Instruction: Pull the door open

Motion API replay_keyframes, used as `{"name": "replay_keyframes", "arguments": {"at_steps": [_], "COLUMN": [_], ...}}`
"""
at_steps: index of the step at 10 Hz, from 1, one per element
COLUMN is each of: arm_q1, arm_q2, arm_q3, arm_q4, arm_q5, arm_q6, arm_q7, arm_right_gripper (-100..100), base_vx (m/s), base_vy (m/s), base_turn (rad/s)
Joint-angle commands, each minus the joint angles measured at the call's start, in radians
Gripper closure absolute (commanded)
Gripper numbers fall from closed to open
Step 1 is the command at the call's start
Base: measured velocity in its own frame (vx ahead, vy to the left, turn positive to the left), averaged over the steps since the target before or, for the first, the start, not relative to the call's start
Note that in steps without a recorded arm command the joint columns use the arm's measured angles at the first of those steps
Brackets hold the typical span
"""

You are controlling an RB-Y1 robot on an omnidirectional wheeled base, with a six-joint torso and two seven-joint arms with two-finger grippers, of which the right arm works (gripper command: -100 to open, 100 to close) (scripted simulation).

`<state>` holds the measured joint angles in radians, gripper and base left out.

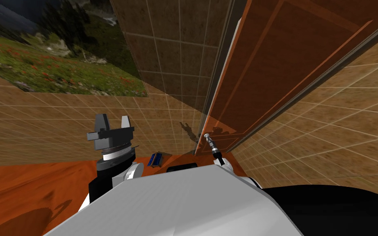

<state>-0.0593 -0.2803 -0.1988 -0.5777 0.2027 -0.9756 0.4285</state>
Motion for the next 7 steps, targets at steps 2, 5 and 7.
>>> {"name": "replay_keyframes", "arguments": {"at_steps": [2, 5, 7], "arm_q1": [0.003, 0.002, 0.000], "arm_q2": [0.008, 0.008, 0.007], "arm_q3": [0.017, 0.025, 0.034], "arm_q4": [-0.007, -0.007, -0.007], "arm_q5": [-0.023, -0.041, -0.059], "arm_q6": [0.005, 0.007, 0.010], "arm_q7": [-0.069, -0.114, -0.155], "arm_right_gripper": [100, 100, 100], "base_vx": [-0.035, -0.036, -0.039], "base_vy": [-0.017, -0.018, -0.025], "base_turn": [0.060, 0.040, 0.049]}}
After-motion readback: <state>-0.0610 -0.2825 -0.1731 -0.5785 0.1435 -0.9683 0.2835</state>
